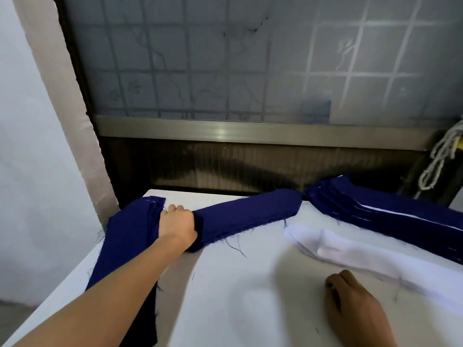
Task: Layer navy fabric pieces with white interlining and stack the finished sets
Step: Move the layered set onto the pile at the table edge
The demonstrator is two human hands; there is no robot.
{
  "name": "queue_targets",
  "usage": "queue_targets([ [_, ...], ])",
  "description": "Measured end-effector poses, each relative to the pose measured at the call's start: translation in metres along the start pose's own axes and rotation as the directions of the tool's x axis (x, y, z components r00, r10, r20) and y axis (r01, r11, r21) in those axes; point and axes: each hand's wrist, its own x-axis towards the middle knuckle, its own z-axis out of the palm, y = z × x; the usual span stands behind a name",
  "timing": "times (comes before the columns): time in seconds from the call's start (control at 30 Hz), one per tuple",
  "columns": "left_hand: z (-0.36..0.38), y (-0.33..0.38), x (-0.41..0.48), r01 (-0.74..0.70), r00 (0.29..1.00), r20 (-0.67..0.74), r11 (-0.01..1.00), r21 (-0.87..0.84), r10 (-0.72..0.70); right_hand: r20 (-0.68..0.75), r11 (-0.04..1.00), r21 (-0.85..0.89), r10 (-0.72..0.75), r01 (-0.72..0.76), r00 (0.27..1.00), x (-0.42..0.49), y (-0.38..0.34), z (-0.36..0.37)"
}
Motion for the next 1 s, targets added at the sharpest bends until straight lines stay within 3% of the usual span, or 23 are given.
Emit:
queue_targets([
  [0.2,0.003,-0.002,-0.006,-0.16,0.987,-0.016,0.968,-0.192,0.16,-0.005,0.999,0.032,-0.012,0.012,1.0,-0.001,0.004,-0.001],
  [0.3,0.001,-0.003,-0.013,-0.163,0.986,-0.073,0.932,-0.323,0.147,0.0,1.0,0.014,-0.001,0.001,1.0,-0.001,0.004,-0.001],
  [0.4,0.002,-0.001,-0.023,-0.158,0.966,-0.252,0.901,-0.405,0.056,0.004,1.0,0.011,-0.009,0.009,1.0,0.0,0.004,0.0],
  [0.47,0.003,0.003,-0.03,-0.101,0.938,-0.337,0.866,-0.489,-0.081,0.002,1.0,0.016,-0.02,0.02,1.0,0.0,0.004,-0.001],
  [0.57,0.006,0.009,-0.038,0.013,0.92,-0.269,0.708,-0.706,-0.285,0.016,1.0,0.002,-0.011,0.011,1.0,0.0,0.004,-0.002],
  [0.63,0.007,0.017,-0.044,-0.022,0.911,-0.276,0.631,-0.775,-0.308,0.012,1.0,0.002,-0.005,0.005,1.0,0.0,0.005,-0.002],
  [0.73,0.008,0.036,-0.062,-0.256,0.871,-0.459,0.639,-0.725,-0.172,-0.01,1.0,0.002,-0.008,0.008,1.0,0.0,0.004,0.001],
  [0.87,0.006,0.071,-0.097,-0.57,0.764,-0.63,0.605,-0.556,0.14,-0.042,1.0,-0.023,-0.015,0.014,0.999,0.0,0.007,0.004],
  [1.0,-0.005,0.107,-0.128,-0.844,0.491,-0.644,0.503,-0.186,0.586,-0.055,0.998,-0.044,-0.056,0.053,0.997,0.001,0.012,0.008],
])
